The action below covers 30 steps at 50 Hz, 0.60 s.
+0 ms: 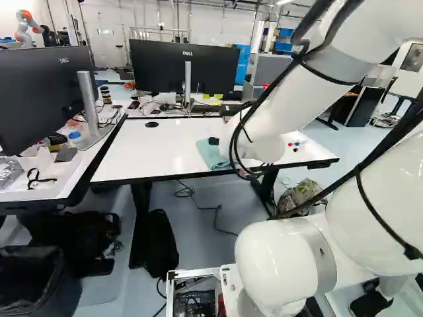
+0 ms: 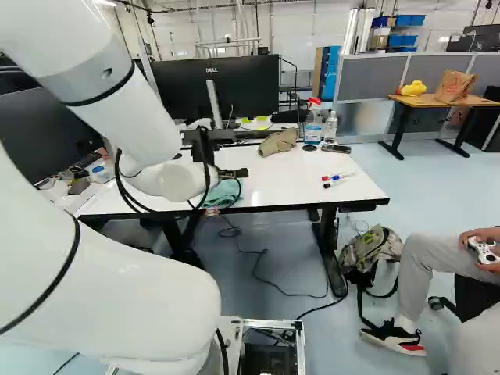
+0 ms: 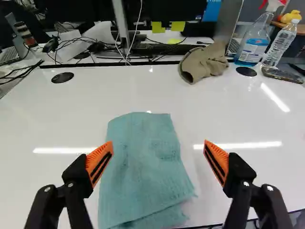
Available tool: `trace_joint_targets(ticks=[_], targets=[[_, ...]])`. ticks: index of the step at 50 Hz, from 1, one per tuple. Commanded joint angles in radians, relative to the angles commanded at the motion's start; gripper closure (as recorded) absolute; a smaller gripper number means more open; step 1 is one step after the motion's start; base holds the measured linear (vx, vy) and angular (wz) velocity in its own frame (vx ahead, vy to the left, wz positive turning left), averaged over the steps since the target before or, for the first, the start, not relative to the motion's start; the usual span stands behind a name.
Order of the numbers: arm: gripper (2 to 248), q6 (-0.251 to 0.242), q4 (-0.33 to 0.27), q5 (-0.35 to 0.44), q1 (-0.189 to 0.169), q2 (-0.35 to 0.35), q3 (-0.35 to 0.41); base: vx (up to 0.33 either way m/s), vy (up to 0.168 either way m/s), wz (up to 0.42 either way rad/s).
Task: Clean the table with the green towel
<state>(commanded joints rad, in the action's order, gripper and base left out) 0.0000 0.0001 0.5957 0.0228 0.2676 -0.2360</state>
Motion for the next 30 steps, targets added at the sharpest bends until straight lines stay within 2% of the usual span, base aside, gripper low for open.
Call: trace_joint_targets(ticks=[30], targets=[[3, 0.000, 0.000, 0.187, -0.015, 0.008, 0.100, 0.000, 0.000, 0.000]])
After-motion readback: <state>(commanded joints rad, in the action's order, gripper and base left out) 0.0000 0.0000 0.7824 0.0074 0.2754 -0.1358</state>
